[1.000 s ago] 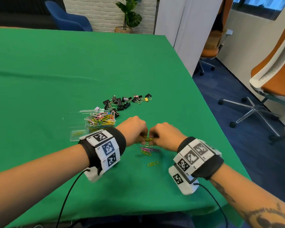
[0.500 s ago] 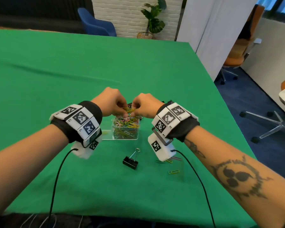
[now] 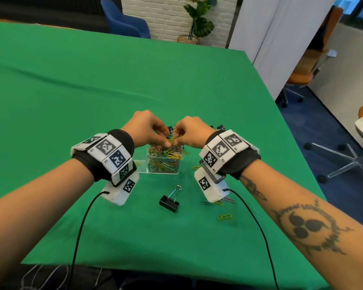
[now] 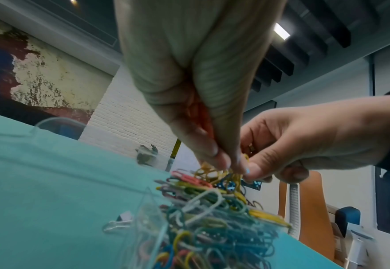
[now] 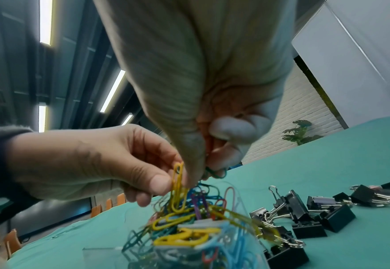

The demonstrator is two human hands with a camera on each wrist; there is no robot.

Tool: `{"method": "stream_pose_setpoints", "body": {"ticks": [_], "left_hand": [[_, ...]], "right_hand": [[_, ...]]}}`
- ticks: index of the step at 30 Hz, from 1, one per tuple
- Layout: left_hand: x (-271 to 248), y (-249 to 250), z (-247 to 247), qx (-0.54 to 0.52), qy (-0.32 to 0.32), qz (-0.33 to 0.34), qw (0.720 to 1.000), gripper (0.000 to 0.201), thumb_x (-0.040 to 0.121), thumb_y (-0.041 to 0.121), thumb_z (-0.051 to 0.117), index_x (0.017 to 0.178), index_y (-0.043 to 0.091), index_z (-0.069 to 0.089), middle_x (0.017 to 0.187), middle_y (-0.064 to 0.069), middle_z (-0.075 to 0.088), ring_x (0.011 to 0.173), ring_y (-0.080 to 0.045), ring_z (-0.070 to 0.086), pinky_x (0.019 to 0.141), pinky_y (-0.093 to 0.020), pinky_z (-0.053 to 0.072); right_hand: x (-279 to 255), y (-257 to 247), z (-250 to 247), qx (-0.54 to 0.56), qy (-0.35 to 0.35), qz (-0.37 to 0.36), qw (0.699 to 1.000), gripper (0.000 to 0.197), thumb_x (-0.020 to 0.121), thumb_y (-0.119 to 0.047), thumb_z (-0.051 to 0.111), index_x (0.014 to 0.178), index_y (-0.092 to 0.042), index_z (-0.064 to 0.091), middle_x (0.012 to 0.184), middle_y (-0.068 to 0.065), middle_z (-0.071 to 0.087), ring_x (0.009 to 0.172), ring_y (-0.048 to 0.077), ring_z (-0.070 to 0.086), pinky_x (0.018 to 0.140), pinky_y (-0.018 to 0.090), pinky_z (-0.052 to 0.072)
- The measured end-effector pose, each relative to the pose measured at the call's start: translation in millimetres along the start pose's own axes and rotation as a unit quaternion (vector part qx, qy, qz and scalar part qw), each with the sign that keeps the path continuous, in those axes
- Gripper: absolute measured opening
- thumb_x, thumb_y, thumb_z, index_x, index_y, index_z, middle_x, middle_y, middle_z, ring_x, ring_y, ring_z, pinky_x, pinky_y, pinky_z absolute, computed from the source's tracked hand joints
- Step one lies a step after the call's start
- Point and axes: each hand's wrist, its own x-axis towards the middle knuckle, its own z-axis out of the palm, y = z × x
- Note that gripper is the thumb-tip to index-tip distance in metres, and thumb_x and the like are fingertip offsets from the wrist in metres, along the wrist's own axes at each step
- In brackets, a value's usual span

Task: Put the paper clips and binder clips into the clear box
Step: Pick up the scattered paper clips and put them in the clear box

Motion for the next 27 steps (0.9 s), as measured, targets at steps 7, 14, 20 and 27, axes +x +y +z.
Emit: {"method": "stream_pose_setpoints", "body": {"ticks": [7,14,20,27], "left_hand": [[-1,-3,-4,-0.040,0.007,-0.005,0.999,0.033,0.063,0.005,0.080,0.094,-0.001,0.070,0.071,-0.007,0.068,0.040,0.001,0.059,0.051,-0.011,0.053],[-5,-9,-11,-0.044,0.042,0.007,0.998,0.021,0.070,0.006,0.076,0.090,0.000,0.072,0.056,0.001,0.065,0.041,0.003,0.058,0.051,-0.008,0.051],[-5,-9,-9,-0.019,0.044,0.016,0.999,0.012,0.072,0.003,0.075,0.084,0.005,0.072,0.039,0.015,0.059,0.039,0.003,0.057,0.045,-0.008,0.047],[-11,-3,-15,-0.012,0.091,0.040,0.995,0.016,0.071,0.008,0.076,0.086,0.004,0.071,0.066,-0.003,0.065,0.038,0.006,0.055,0.043,-0.004,0.041]], "right_hand": [[-2,3,-3,0.016,0.013,0.000,1.000,0.020,0.080,-0.015,0.070,0.096,-0.003,0.068,0.083,0.004,0.057,0.080,0.016,0.052,0.070,0.023,0.037],[-2,-1,-5,0.023,0.041,-0.024,0.999,0.020,0.080,-0.014,0.069,0.097,-0.003,0.067,0.079,0.004,0.056,0.078,0.016,0.050,0.055,0.022,0.036],[3,-9,-1,0.047,0.035,-0.046,0.997,0.023,0.077,-0.013,0.072,0.097,-0.003,0.067,0.091,0.010,0.066,0.079,0.014,0.053,0.060,0.020,0.040],[-12,14,-23,0.144,0.105,-0.026,0.984,0.019,0.079,-0.013,0.070,0.096,-0.004,0.068,0.081,0.004,0.063,0.065,0.008,0.055,0.049,0.001,0.039]]}}
